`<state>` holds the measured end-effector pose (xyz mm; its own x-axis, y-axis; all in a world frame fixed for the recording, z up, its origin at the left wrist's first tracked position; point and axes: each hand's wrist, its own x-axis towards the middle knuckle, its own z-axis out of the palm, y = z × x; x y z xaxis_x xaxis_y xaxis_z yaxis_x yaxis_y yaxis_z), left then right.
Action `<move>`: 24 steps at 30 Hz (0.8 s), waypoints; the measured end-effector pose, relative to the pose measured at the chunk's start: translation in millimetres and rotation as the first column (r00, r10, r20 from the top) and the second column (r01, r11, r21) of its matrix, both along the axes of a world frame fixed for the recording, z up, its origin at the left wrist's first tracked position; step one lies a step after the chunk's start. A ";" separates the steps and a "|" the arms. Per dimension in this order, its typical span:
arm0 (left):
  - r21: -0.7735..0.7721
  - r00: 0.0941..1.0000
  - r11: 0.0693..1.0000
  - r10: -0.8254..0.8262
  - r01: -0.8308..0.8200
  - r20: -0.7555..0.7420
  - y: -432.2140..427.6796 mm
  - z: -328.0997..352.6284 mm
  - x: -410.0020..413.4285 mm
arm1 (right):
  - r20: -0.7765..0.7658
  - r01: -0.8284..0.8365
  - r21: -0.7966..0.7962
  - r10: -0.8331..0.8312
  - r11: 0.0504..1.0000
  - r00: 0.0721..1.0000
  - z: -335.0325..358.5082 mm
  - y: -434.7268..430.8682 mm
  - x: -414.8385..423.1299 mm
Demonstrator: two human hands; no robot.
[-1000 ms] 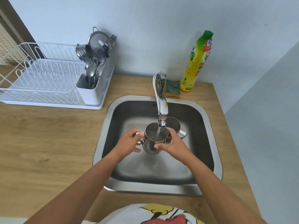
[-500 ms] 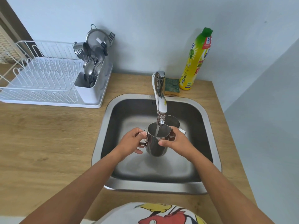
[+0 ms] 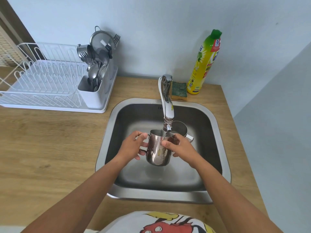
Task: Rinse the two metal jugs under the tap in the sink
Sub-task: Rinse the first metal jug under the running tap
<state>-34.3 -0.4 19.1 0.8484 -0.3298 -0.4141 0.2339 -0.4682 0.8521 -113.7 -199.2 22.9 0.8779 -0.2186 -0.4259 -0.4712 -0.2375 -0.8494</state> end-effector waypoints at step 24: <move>0.213 1.000 0.977 0.019 -0.014 -0.022 -1.9 -10.9 21.4 | -0.373 0.206 0.235 -0.108 0.950 0.922 -13.7 20.5 -4.2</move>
